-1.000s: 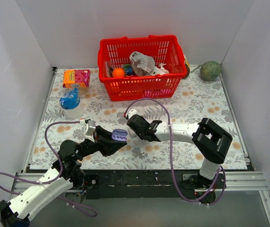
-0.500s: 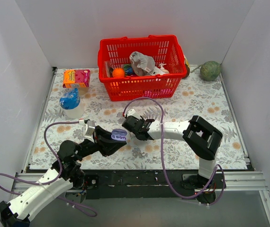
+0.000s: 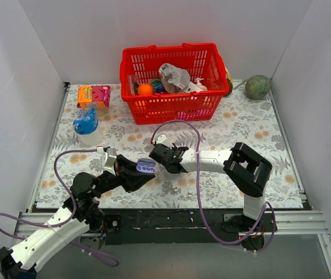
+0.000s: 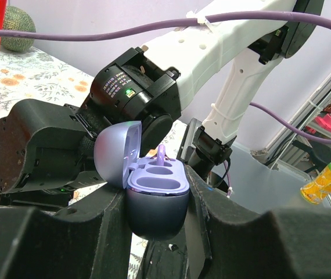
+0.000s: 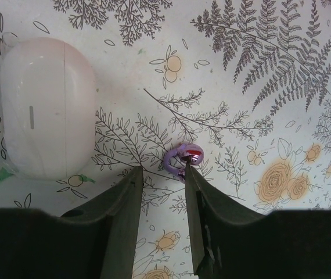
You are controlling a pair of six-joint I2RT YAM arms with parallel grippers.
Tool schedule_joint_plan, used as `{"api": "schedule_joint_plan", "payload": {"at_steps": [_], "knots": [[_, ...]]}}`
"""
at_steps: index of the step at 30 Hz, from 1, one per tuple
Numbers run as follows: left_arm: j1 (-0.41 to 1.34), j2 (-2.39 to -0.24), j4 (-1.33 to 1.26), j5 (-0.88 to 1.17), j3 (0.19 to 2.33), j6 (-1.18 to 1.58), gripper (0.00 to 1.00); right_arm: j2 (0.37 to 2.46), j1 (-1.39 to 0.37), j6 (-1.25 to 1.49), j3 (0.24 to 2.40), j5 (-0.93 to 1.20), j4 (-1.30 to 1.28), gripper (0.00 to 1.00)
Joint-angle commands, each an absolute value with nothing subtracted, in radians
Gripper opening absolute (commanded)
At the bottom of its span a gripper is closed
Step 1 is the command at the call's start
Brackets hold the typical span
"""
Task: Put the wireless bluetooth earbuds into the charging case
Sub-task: Pick up the earbud from the center of the board.
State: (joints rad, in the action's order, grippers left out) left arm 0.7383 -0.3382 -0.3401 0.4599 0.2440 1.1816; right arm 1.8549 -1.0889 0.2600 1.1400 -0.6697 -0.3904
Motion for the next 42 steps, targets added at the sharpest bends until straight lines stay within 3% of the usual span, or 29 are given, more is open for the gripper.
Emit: {"api": "schedule_joint_plan", "payload": {"at_steps": [1,42], "knots": [[0.735,-0.333,-0.341,0.454,0.27,1.17,0.0,1.873,-1.094,0.282,1.175,-0.695,-0.417,0.43],[0.735,-0.342,-0.347,0.457,0.273,1.172,0.0,1.801,-1.02,0.33,1.042,-0.532,-0.324,0.43]]}}
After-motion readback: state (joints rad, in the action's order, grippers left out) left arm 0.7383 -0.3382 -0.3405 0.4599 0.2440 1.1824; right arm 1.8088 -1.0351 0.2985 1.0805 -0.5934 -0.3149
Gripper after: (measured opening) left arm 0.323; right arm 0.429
